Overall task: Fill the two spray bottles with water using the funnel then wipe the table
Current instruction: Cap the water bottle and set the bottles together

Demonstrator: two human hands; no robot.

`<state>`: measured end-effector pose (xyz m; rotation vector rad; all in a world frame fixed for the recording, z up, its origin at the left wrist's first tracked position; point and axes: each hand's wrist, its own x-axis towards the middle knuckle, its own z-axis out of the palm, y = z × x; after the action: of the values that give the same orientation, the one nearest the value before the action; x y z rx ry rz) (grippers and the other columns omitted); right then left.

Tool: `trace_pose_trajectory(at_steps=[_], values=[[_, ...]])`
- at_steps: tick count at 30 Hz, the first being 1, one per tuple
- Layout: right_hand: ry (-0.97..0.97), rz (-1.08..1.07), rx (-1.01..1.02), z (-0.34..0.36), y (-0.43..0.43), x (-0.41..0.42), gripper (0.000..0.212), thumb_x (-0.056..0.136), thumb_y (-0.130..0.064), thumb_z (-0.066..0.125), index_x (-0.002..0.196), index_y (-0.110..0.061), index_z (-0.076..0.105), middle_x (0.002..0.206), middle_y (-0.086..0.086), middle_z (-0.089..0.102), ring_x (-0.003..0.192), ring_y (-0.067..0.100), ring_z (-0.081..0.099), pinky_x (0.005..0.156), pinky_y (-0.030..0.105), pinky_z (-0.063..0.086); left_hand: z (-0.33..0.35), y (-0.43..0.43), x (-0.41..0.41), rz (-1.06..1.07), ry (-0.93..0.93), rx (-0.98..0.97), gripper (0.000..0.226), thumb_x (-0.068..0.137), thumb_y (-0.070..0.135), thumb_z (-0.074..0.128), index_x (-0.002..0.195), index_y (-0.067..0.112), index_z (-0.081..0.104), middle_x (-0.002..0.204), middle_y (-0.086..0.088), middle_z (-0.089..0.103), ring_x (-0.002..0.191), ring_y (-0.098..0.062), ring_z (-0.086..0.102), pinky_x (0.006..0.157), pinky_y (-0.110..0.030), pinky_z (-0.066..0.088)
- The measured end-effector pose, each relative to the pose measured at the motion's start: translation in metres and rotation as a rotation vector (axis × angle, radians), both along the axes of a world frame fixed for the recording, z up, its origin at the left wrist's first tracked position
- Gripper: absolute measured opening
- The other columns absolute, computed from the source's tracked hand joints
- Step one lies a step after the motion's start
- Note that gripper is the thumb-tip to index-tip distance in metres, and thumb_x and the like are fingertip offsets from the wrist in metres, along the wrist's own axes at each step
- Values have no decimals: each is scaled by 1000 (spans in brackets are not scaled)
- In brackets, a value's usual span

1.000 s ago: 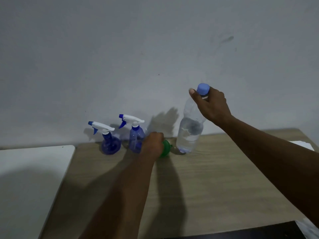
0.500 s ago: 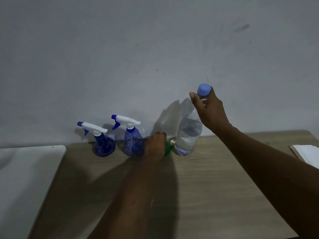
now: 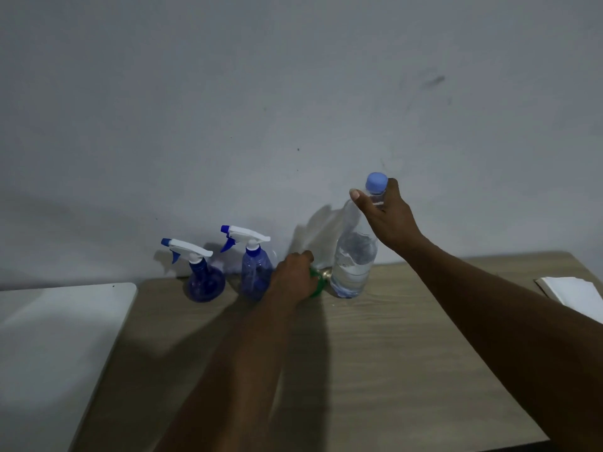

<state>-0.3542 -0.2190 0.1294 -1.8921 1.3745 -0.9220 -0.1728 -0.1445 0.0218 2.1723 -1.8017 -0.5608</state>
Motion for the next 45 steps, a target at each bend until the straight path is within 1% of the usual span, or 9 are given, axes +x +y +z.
trace_pose_trajectory(at_steps=[5,8,12,16,22,27,31,37,45], values=[[-8,-84,0,13,21,-10,94,77,-85,46,143,-21,32,144,8,45,130,24,48,104,44,44,33,19,-1,-9,233,-37,41,81,37,74,118,24,63,110,-9,70,96,-23,68,93,-40,55],[70,-173,-166,18,38,-20,78,89,-71,46,146,-20,32,147,10,44,133,28,45,105,49,44,55,27,-5,-19,249,-59,39,83,43,73,117,26,63,110,-7,68,94,-20,66,91,-34,54],[284,-138,-297,36,52,-43,58,98,-46,51,146,-17,38,147,11,46,133,31,46,105,49,43,93,40,-17,-56,166,-171,50,89,47,67,132,23,58,126,-3,65,111,-22,62,93,-34,49],[420,-13,-196,67,53,-70,59,96,-41,56,148,-18,39,149,11,47,133,31,47,107,41,40,136,49,-34,-51,63,-316,53,91,55,60,134,26,55,129,0,64,116,-22,59,94,-36,49],[572,147,-24,131,62,-119,67,95,-48,57,153,-24,32,150,6,47,130,24,50,106,35,39,208,57,-79,-29,-11,-407,56,90,60,57,136,28,53,133,1,61,118,-22,58,95,-38,49],[628,193,-95,184,68,-173,66,94,-50,57,151,-27,34,149,2,48,134,22,47,110,38,38,256,55,-133,3,-10,-280,58,88,59,61,136,29,53,136,-4,56,122,-23,54,100,-40,46],[628,197,-153,213,70,-229,65,94,-49,58,151,-28,35,150,1,47,135,22,45,110,38,39,276,53,-190,23,-12,-289,56,88,57,62,136,29,53,138,-5,55,123,-24,55,103,-42,45],[611,193,-125,206,73,-302,65,92,-49,60,149,-28,37,148,2,49,134,22,47,110,39,40,267,51,-274,-13,0,-237,57,89,57,61,138,31,51,139,-5,52,121,-24,54,100,-38,44],[568,129,0,173,55,-374,60,89,-50,64,142,-29,44,139,3,56,124,22,54,104,38,44,240,25,-348,-81,2,-160,58,85,59,64,136,34,52,137,-3,54,123,-24,54,104,-46,45]])
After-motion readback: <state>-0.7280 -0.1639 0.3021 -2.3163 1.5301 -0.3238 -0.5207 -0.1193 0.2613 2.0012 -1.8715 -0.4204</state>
